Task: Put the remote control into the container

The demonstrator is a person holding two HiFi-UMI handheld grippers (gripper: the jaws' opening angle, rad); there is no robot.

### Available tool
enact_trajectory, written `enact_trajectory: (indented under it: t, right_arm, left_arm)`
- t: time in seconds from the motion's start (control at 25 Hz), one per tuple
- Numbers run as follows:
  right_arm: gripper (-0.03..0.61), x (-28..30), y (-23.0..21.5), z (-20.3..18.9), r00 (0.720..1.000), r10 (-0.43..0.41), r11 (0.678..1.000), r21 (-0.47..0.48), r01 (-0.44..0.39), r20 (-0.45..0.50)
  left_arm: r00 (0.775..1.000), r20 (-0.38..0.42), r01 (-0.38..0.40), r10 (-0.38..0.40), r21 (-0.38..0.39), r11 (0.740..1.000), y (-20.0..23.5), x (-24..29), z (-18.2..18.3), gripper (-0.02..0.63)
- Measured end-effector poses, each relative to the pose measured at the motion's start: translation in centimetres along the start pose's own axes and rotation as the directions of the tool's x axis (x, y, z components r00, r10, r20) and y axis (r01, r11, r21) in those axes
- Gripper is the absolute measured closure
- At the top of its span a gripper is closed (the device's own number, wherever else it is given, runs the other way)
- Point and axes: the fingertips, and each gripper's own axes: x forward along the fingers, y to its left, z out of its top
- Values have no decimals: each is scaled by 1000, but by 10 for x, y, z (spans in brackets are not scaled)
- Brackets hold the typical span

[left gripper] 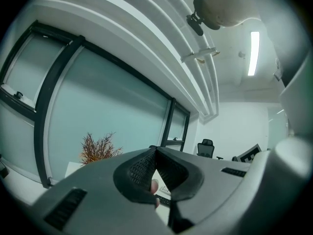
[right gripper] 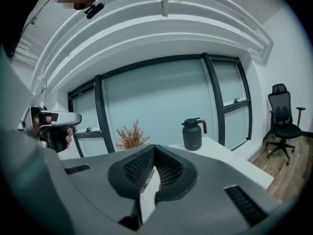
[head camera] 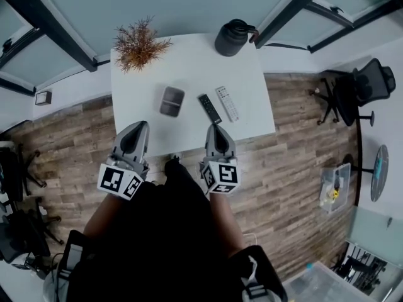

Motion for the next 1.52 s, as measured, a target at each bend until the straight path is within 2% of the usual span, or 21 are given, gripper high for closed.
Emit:
enact_trajectory:
  t: [0.4, 0.92, 1.32, 1.52]
  right_arm:
    - [577, 48, -29, -18, 993, 25, 999, -26, -29, -118]
    - [574, 101, -49, -75, 958, -2, 999, -40, -10, -285]
    - [491, 143, -61, -119, 903, -4, 994, -100, -43, -429]
    - [449, 164, -72, -142, 853, -15, 990, -129, -61, -522]
  left_arm:
    - [999, -19, -38, 38, -6, 999, 15, 48, 1, 606]
    - [998, -63, 21, -24, -57, 998, 40, 80, -20, 606]
    - [993, -112, 22, -32, -95, 995, 64, 104, -45, 606]
    - [989, -143, 26, -44, -125, 992, 76, 113, -61, 606]
